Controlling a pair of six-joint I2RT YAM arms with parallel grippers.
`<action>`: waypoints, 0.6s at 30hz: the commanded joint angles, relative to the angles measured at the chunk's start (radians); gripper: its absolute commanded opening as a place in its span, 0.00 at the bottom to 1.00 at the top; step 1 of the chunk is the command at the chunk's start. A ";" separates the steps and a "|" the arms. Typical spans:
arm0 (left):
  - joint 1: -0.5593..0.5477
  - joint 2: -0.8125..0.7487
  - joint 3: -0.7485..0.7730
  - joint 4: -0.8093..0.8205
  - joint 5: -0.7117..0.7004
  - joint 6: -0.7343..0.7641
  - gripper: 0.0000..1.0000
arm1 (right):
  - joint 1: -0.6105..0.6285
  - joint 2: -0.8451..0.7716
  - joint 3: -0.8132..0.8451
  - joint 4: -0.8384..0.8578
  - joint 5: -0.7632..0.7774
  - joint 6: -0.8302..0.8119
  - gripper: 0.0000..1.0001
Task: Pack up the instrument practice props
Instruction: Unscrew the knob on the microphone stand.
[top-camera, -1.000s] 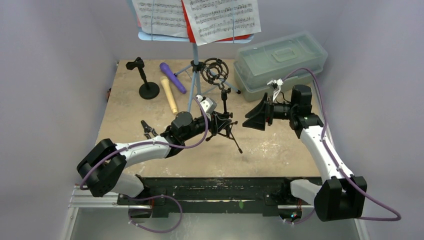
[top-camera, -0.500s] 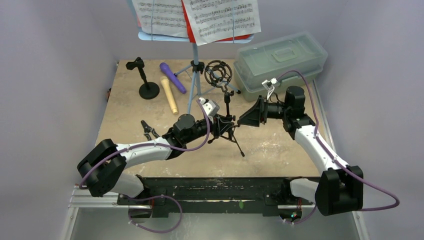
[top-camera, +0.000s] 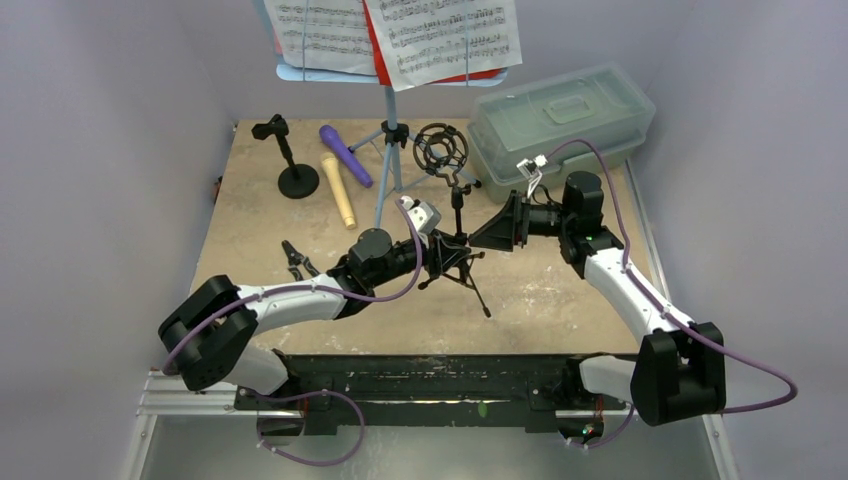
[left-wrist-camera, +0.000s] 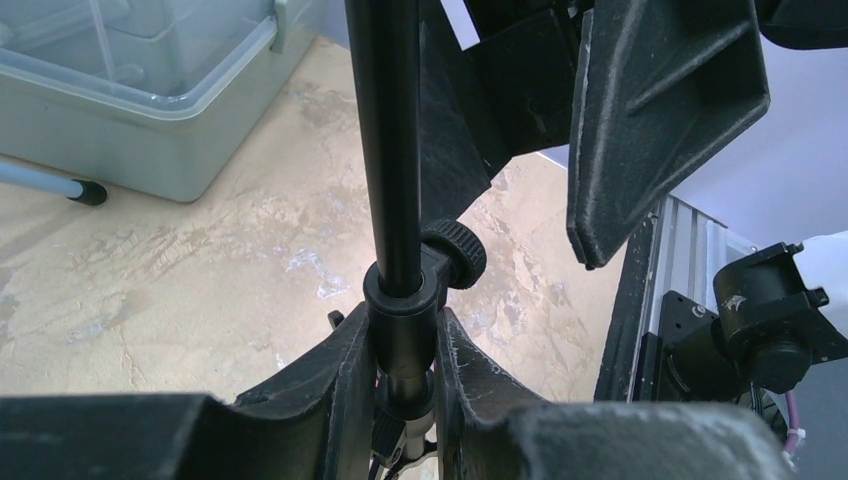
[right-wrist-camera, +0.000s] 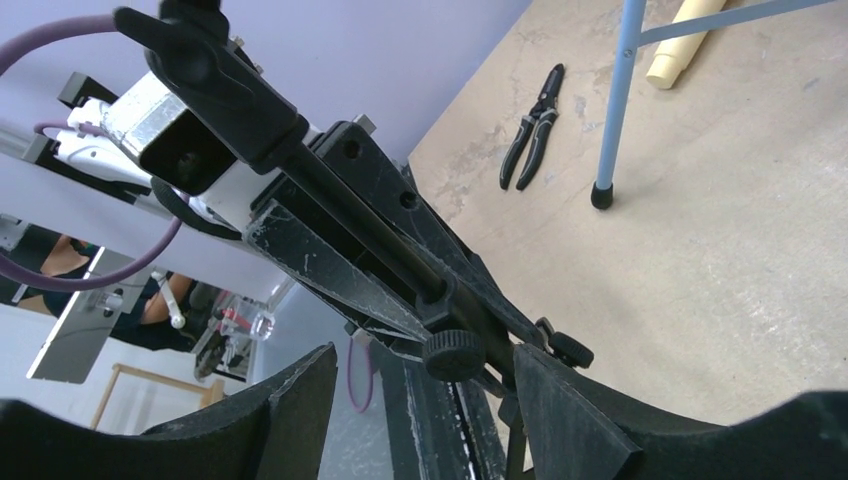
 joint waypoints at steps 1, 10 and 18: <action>-0.004 -0.007 0.019 0.136 0.025 -0.016 0.00 | 0.007 0.000 -0.005 0.050 -0.001 0.011 0.67; -0.004 -0.004 0.020 0.139 0.030 -0.017 0.00 | 0.022 0.009 -0.010 0.053 0.009 0.001 0.62; -0.004 -0.002 0.020 0.141 0.031 -0.019 0.00 | 0.027 0.013 -0.008 0.049 0.016 -0.023 0.45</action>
